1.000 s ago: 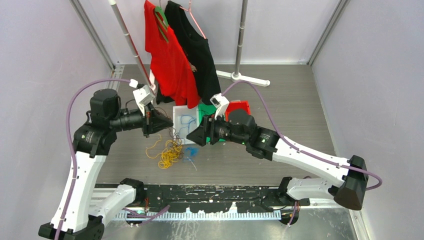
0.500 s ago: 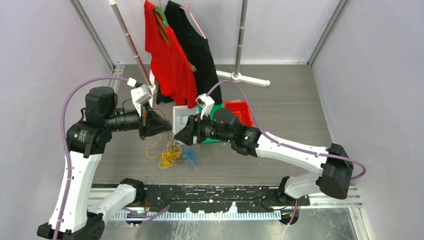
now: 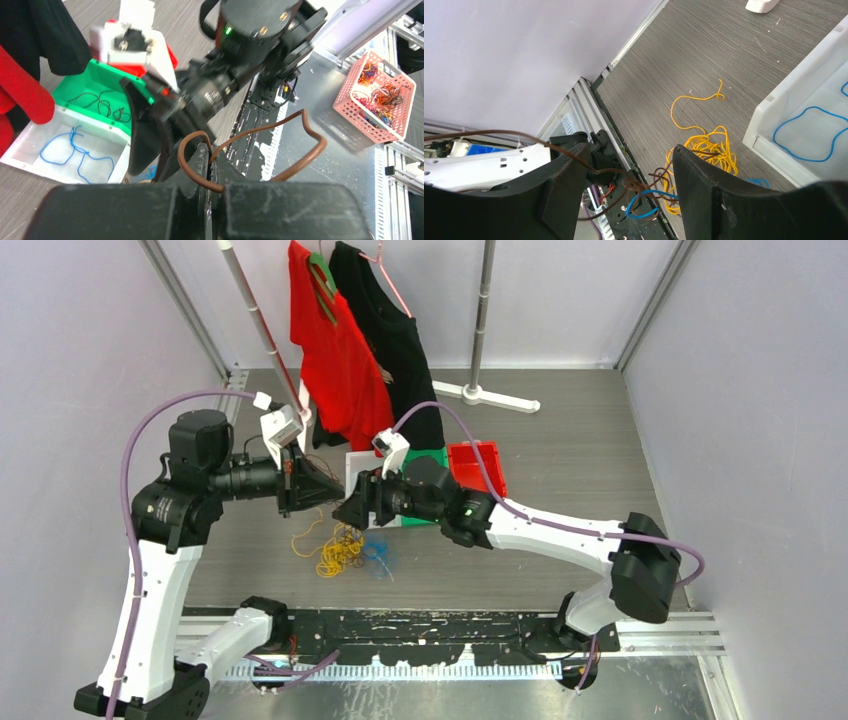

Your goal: Untangle the cables

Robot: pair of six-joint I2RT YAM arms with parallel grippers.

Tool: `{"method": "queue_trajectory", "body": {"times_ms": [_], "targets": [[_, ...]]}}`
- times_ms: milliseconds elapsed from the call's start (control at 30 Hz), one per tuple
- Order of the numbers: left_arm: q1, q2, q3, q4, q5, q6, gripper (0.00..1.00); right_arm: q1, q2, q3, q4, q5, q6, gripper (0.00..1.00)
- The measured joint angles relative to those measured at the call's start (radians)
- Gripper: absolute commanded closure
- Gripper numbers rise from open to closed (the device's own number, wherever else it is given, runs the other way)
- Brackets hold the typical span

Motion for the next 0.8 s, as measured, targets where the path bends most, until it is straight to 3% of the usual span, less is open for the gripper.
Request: {"method": "queue_trajectory", "body": {"times_ms": [333,800], "targets": [[0.000,0.050,0.166,-0.006,0.029,-0.066,1.00,0.057,0.160,0.051,0.066,0.042,-0.005,0.35],[0.000,0.174,0.599,0.054,0.021,-0.157,1.00,0.089,0.262,-0.112,0.143,0.105,-0.001,0.37]]}}
